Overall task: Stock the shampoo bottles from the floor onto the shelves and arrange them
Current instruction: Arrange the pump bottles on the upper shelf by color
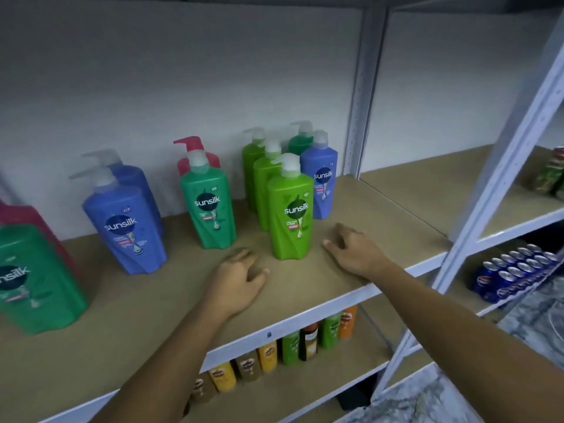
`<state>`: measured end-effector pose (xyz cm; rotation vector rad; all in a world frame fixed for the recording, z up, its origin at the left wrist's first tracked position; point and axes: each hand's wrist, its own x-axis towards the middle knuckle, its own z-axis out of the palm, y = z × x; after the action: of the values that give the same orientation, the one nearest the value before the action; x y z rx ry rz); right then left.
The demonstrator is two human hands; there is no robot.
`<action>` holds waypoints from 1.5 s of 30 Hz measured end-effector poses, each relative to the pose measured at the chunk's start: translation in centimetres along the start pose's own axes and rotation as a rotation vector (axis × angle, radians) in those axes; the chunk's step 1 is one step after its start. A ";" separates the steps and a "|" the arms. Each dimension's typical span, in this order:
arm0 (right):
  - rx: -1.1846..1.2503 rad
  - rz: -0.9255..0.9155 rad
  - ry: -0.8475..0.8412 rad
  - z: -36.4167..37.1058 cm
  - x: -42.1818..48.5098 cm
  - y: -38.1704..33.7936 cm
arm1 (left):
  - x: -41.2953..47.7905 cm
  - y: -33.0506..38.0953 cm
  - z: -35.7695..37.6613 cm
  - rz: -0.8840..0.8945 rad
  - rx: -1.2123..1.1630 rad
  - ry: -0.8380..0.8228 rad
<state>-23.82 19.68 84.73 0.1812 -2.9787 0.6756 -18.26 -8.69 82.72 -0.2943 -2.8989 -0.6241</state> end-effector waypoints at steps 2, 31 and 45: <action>0.117 0.032 -0.007 -0.3 2.7 0.5 | 0.6 0.0 0.3 -0.044 0.016 0.014; 0.590 0.094 0.304 0.4 1.0 1.8 | 0.1 0.0 0.1 -0.065 0.048 0.003; 0.557 0.110 0.329 2.5 -12.1 -5.2 | -5.8 -3.1 -3.1 0.031 0.025 -0.089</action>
<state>-11.30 15.12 83.46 -0.0591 -2.4381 1.3847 -12.99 -13.66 83.14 -0.3720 -2.9780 -0.5844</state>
